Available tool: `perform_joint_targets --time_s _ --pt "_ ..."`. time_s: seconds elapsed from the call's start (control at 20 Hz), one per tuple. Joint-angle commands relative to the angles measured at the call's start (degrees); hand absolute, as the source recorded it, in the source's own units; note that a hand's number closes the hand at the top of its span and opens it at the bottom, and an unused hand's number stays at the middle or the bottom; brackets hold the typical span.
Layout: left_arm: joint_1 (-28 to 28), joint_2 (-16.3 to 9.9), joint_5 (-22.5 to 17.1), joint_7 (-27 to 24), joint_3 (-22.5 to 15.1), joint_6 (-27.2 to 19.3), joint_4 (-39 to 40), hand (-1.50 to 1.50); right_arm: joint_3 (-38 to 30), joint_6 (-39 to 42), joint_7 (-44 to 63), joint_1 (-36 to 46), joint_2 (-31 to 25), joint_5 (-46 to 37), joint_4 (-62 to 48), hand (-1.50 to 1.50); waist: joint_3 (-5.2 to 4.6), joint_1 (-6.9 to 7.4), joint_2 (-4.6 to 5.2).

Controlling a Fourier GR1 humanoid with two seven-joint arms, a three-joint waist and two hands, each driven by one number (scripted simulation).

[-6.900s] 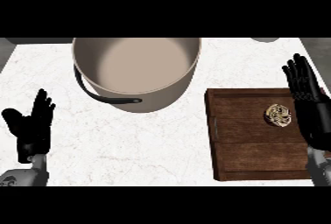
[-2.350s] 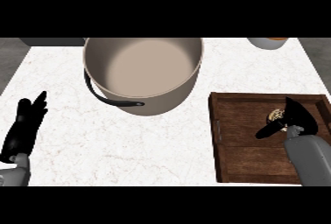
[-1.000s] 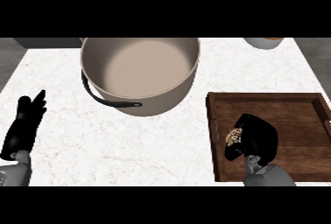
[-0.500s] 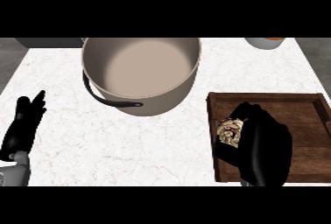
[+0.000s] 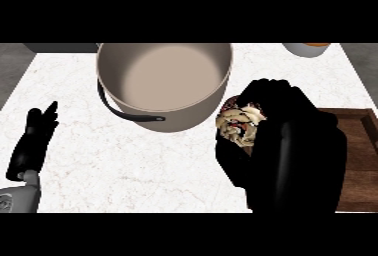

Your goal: Pick the cupcake from the tray and place it in the pot

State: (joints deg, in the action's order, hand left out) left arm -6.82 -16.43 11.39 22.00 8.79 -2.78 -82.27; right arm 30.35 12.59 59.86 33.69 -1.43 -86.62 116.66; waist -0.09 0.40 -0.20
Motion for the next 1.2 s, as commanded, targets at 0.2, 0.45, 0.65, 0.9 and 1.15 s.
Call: perform_joint_targets --time_s 0.2,0.45,0.65,0.9,1.15 --pt "-3.5 -1.2 -0.2 0.8 0.7 1.0 1.4 0.0 -7.1 2.8 9.5 21.1 1.4 13.8 -17.0 1.5 -0.02 1.16 0.38" --pt "-1.6 -1.2 -1.0 0.9 0.5 2.5 0.2 0.0 -13.7 -1.1 9.5 30.3 1.4 19.5 -31.2 1.5 -0.04 2.59 0.61" --pt "-2.4 0.5 0.4 -0.5 -0.4 0.7 1.5 0.0 -14.4 -7.0 9.3 34.6 1.4 24.0 -41.0 1.5 -0.02 2.3 0.66" --pt "-1.0 1.7 1.3 1.3 -1.7 0.0 -1.6 0.0 -18.0 -11.6 2.9 38.4 1.4 28.6 -55.0 1.5 0.03 2.3 0.63" --pt "-3.2 -0.3 0.1 1.6 -0.3 1.8 -0.8 0.0 -18.2 -19.3 1.5 39.9 1.4 35.7 -65.3 1.5 0.01 3.23 1.03"
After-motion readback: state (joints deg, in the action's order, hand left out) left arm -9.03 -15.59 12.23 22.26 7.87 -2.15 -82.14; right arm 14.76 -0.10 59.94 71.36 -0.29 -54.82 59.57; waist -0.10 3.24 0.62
